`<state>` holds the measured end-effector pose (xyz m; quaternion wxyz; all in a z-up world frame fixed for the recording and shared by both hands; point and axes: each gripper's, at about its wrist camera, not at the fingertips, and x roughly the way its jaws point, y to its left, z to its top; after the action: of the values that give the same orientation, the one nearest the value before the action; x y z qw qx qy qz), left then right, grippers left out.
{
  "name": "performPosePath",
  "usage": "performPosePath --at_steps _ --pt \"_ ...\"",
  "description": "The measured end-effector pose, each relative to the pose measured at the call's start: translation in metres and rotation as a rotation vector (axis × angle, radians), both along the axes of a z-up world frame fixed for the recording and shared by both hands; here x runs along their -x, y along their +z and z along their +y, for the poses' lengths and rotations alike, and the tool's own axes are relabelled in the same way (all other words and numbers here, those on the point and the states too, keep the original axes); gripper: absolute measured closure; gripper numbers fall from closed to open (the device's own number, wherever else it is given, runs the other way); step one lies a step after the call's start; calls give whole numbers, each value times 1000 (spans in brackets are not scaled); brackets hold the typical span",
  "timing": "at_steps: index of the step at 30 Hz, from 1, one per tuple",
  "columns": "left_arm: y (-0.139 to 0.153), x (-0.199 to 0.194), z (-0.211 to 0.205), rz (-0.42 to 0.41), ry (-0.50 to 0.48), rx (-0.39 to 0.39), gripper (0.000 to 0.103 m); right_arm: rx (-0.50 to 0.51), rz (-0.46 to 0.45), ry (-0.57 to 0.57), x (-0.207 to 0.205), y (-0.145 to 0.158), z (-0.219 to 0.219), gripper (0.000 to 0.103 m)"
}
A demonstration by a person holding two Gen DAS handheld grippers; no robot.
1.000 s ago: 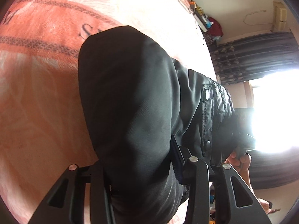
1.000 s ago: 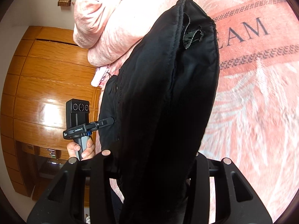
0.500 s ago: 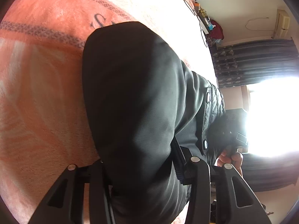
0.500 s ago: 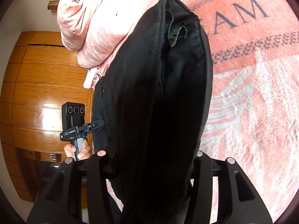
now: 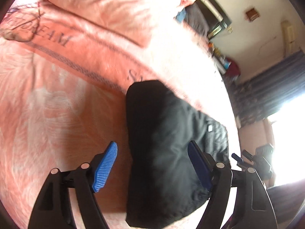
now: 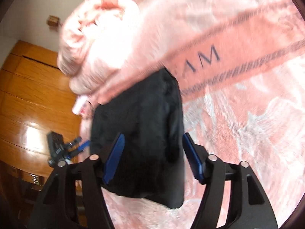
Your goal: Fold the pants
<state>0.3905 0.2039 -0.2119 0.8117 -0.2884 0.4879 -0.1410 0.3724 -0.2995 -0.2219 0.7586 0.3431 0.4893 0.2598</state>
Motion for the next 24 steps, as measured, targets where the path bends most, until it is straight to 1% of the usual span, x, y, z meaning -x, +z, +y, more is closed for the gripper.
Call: performPosePath --at_steps 1,2,3,5,7,8,9,10,11,12,13,15,17,18,21,22,24 --pt "4 10 -1 -20 9 31 23 -39 -24 18 7 8 4 42" --pt "4 18 -3 -25 6 60 22 -61 -37 41 15 11 10 42" --pt "2 22 -7 -24 -4 72 22 -72 -32 64 19 9 19 42" --pt "-6 28 -17 -14 -34 69 22 -77 11 81 20 -4 39 44" --pt "-20 28 -25 34 -49 88 23 -77 58 57 17 -23 45 45" --pt "-23 27 -29 55 -44 88 23 -79 87 34 15 -35 45 48" --pt "-29 25 -31 72 -38 72 23 -82 110 21 14 -44 45 54" --pt "-33 25 -31 83 -34 67 23 -89 129 11 14 -50 43 59" --pt "-36 23 -30 97 -30 69 23 -94 143 0 14 -50 41 61" --pt "-36 23 -28 104 -26 82 23 -96 139 -2 16 -44 40 61" --pt "-35 24 -26 104 -24 94 23 -91 110 4 16 -33 40 52" --pt "-29 27 -21 74 -15 98 23 -77 41 12 18 -9 37 44" --pt "-16 34 -17 23 18 59 22 -73 6 -7 2 6 38 43" --pt "-12 37 -16 8 23 68 22 -75 1 -18 -12 8 39 42" --pt "-1 46 -14 -19 27 122 21 -138 29 -58 -53 -2 40 41" --pt "1 49 -15 -21 19 133 18 -159 41 -76 -65 -9 40 41" --pt "2 52 -19 -13 0 126 16 -180 106 -142 -86 -35 36 41"
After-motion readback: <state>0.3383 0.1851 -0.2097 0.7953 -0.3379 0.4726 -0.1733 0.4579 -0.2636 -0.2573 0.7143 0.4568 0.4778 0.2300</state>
